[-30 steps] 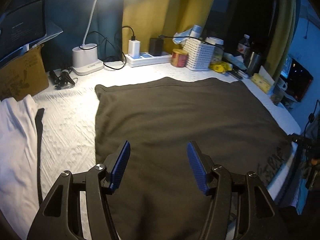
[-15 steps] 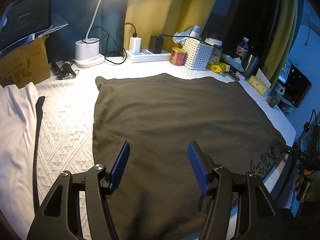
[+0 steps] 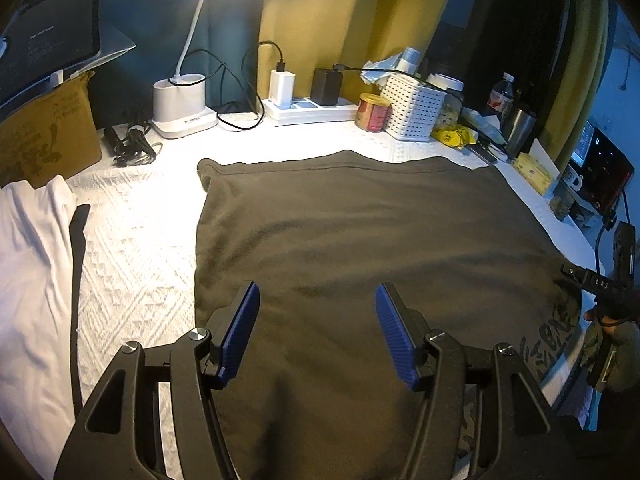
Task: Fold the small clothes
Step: 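Grasp the shirt side with the right gripper and fold it over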
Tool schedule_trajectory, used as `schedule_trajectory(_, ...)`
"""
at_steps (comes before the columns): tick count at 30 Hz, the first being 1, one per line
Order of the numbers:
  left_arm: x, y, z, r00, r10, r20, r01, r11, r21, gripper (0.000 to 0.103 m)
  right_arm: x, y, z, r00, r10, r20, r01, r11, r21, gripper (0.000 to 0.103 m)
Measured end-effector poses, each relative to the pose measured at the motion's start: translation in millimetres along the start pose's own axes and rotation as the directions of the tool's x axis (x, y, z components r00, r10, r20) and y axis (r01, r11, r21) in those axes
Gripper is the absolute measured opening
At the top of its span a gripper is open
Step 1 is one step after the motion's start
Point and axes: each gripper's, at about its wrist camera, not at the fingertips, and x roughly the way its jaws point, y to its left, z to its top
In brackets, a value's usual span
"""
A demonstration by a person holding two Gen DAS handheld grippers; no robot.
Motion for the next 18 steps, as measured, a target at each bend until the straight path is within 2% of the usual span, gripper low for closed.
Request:
schedule_trajectory(6, 9.8, 10.9, 10.2, 1.000, 0.018, -0.011, -0.018, 1.000, -0.015, 0.060, 25.6, 2.4, 27.2, 1.000, 0.013, -0.009, -0.013, 1.000, -0.012, 0.083)
schedule_trajectory(10, 16.9, 20.7, 17.4, 0.999, 0.033, -0.014, -0.034, 0.999, -0.034, 0.060, 38.9, 5.3, 42.3, 1.000, 0.008, -0.015, -0.008, 1.000, -0.027, 0.076)
schedule_trajectory(11, 19.0, 23.0, 19.4, 0.999, 0.038, -0.015, -0.038, 0.999, -0.038, 0.060, 43.0, 7.3, 45.9, 1.000, 0.007, -0.016, -0.008, 0.999, -0.034, 0.072)
schedule_trajectory(12, 20.9, 25.1, 20.9, 0.999, 0.040, -0.016, -0.041, 0.998, -0.041, 0.060, 46.5, 8.7, 48.3, 1.000, 0.004, -0.018, -0.005, 0.999, -0.042, 0.060)
schedule_trajectory(13, 22.6, 26.7, 22.1, 0.999, 0.041, -0.017, -0.042, 0.998, -0.043, 0.060, 49.7, 10.5, 50.3, 1.000, -0.004, -0.020, 0.003, 0.999, -0.054, 0.042)
schedule_trajectory(15, 26.3, 29.7, 24.4, 0.999, 0.042, -0.019, -0.043, 0.998, -0.047, 0.060, 57.9, 13.2, 54.5, 0.999, -0.015, -0.034, 0.012, 0.997, -0.077, 0.025)
schedule_trajectory(16, 28.1, 31.2, 25.5, 0.999, 0.042, -0.021, -0.043, 0.998, -0.047, 0.060, 60.6, 13.3, 56.9, 0.999, -0.010, -0.039, 0.007, 0.997, -0.079, 0.019)
schedule_trajectory(18, 29.9, 33.2, 27.1, 0.999, 0.043, -0.022, -0.044, 0.998, -0.044, 0.060, 63.8, 15.1, 59.8, 0.999, 0.000, -0.052, -0.005, 0.996, -0.086, 0.017)
